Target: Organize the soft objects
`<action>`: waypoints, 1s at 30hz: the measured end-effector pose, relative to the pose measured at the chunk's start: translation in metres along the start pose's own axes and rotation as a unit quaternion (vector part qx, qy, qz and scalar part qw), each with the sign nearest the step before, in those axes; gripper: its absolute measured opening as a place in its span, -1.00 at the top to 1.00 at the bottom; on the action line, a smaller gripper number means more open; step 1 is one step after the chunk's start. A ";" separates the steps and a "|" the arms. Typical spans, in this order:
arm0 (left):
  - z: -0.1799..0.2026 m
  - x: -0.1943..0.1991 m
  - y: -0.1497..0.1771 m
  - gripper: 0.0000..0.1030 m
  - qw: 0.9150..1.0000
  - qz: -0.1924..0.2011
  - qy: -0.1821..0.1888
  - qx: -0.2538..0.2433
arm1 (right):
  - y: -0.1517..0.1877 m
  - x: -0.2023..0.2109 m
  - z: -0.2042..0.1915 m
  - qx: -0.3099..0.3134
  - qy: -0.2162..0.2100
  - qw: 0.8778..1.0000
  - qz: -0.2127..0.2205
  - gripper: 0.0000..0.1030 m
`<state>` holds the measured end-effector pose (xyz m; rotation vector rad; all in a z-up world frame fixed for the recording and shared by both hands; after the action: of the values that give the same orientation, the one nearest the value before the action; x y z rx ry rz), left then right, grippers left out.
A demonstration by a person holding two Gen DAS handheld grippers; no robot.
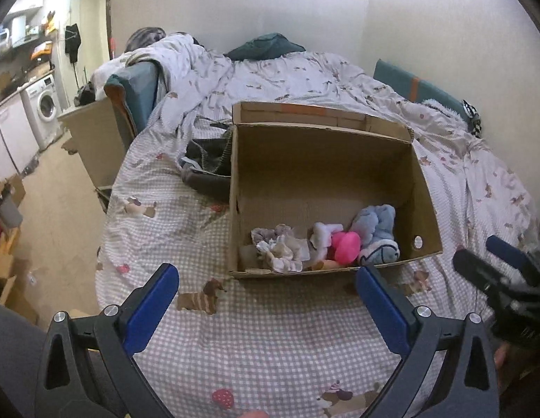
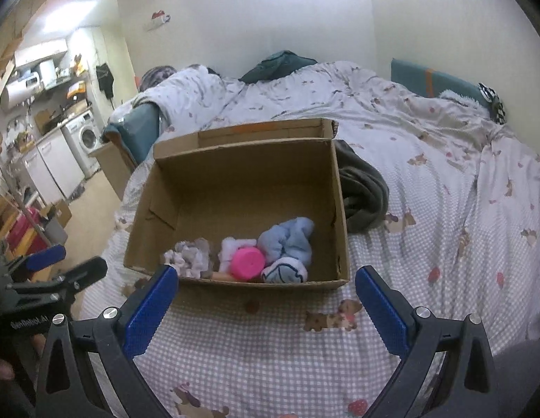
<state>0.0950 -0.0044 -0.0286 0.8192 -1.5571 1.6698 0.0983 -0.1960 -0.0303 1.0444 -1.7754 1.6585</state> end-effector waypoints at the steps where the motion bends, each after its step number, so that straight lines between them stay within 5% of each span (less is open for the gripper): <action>1: 0.000 0.000 -0.001 -0.98 1.000 0.001 -0.001 0.000 | 0.000 0.000 -0.001 0.003 0.002 1.000 -0.001 -1.00; 30: 0.002 -0.004 -0.001 -0.98 1.000 -0.003 0.006 0.007 | -0.001 -0.002 0.002 -0.006 0.004 1.000 -0.004 -1.00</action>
<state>0.0982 -0.0063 -0.0308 0.8203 -1.5346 1.6797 0.1005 -0.1978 -0.0319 1.0366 -1.7715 1.6434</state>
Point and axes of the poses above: each gripper's, at about its wrist camera, not at the fingertips, and x roughly against the way its jaws point, z to its right, y to its underside, the point moved 9 cm from there along -x, roughly the way its jaws point, and after that the axes turned 9 degrees about -z, right-handed, at the moved point
